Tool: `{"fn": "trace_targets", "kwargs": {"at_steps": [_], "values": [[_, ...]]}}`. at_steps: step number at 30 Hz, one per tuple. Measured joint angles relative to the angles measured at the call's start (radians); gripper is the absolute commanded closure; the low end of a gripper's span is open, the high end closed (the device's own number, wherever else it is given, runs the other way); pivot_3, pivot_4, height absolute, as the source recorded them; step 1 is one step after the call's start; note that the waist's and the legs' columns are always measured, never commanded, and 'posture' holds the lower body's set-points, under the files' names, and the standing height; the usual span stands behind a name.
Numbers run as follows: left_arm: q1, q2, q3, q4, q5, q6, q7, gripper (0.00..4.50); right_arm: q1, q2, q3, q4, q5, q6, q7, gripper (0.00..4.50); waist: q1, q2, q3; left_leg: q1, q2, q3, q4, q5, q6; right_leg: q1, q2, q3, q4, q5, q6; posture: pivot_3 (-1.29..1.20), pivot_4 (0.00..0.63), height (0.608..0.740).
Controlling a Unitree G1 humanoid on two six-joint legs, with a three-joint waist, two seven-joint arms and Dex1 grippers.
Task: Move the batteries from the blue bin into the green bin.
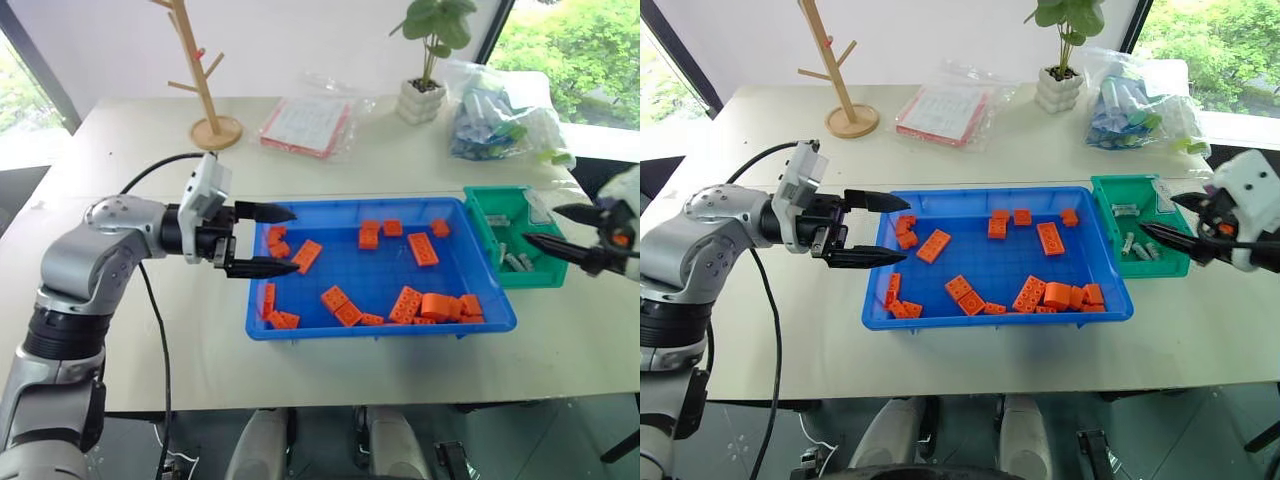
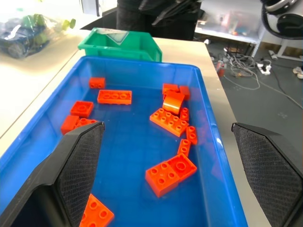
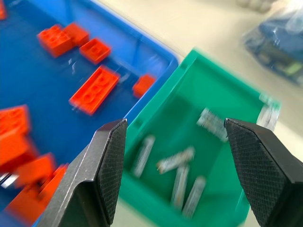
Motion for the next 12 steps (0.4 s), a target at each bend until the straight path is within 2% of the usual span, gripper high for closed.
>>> {"fn": "trace_targets", "kwargs": {"at_steps": [5, 8, 12], "values": [[0.025, 0.03, 0.036, 0.025, -0.001, 0.005, 0.004, 0.0, 0.241, 0.019, -0.211, -0.035, 0.037, 0.029, 0.117, 1.15, -0.003, 0.0, 0.0, 0.001, 0.001, -0.001, 0.0, 0.0, 0.0, 0.0, 0.0, 0.0, 0.0, -0.001, -0.002, 0.0, 0.15, 0.692], [0.044, 0.039, 0.043, 0.027, -0.001, 0.004, 0.004, 0.0, 0.305, 0.042, -0.296, -0.042, 0.072, 0.04, 0.16, 1.15, -0.004, 0.0, 0.0, 0.004, 0.001, -0.001, 0.0, -0.001, 0.001, 0.002, 0.0, 0.0, 0.0, -0.002, -0.002, 0.0, 0.15, 0.692], [0.052, 0.043, 0.045, 0.027, -0.001, 0.004, 0.004, 0.0, 0.324, 0.045, -0.34, -0.05, 0.113, 0.053, 0.174, 1.15, -0.002, 0.0, 0.0, 0.004, 0.001, -0.002, 0.0, -0.001, 0.001, 0.003, 0.0, 0.0, 0.0, -0.003, -0.001, 0.0, 0.15, 0.692]]}}
